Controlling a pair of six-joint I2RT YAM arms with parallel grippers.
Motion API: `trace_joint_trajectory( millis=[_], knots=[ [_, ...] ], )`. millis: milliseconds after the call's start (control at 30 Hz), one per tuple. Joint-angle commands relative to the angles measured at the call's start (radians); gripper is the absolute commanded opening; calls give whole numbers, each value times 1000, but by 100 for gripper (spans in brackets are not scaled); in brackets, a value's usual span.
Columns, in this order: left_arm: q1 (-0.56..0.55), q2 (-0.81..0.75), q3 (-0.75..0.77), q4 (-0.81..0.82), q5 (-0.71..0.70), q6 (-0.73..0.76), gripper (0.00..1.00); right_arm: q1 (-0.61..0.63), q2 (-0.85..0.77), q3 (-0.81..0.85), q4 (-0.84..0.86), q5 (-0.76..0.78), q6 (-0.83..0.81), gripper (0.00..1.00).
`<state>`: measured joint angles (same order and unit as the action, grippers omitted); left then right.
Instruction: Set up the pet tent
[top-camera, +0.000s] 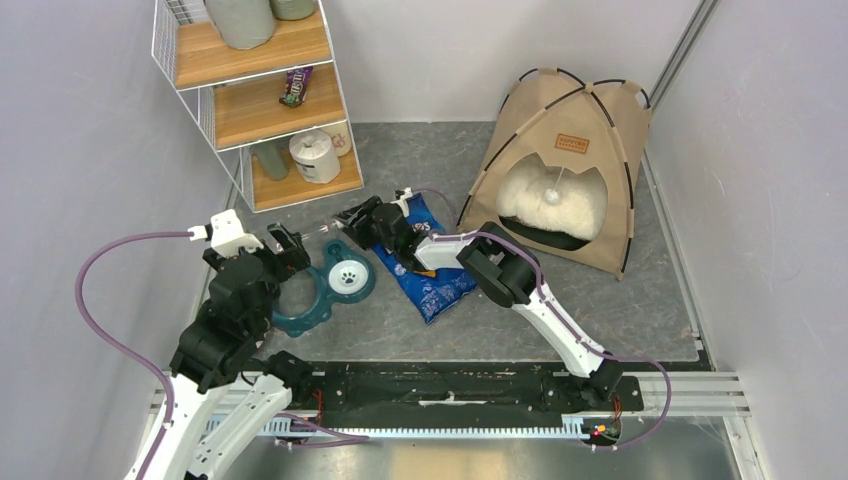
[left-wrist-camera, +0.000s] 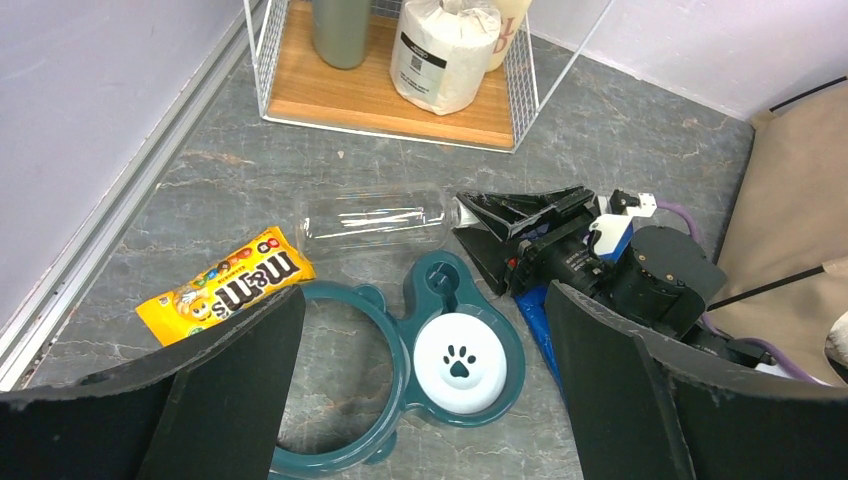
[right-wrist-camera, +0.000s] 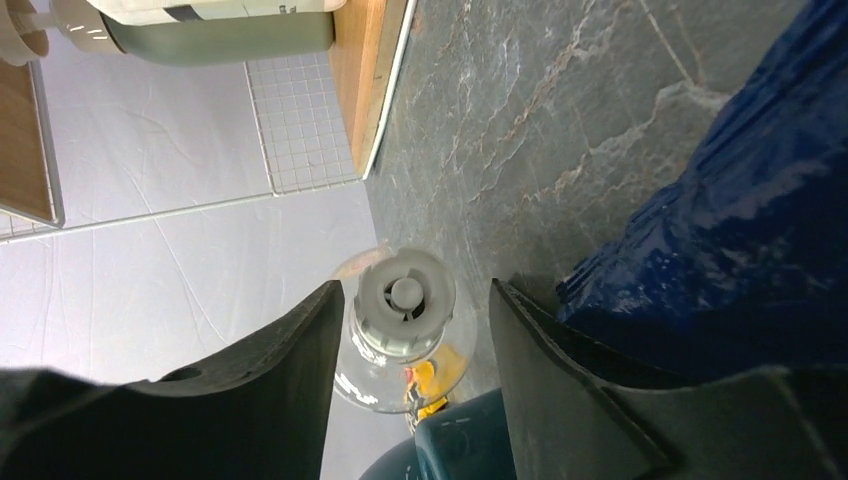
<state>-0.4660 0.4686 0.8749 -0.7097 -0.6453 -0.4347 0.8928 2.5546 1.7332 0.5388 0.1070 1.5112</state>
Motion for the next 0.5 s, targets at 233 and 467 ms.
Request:
trace_joint_trajectory(
  millis=[233, 467],
  knots=[
    [5, -4, 42, -20, -26, 49, 96, 3, 46, 40, 94, 60, 74, 44],
    [5, -11, 42, -31, -18, 42, 96, 2, -29, -38, 164, 113, 112, 16]
  ],
)
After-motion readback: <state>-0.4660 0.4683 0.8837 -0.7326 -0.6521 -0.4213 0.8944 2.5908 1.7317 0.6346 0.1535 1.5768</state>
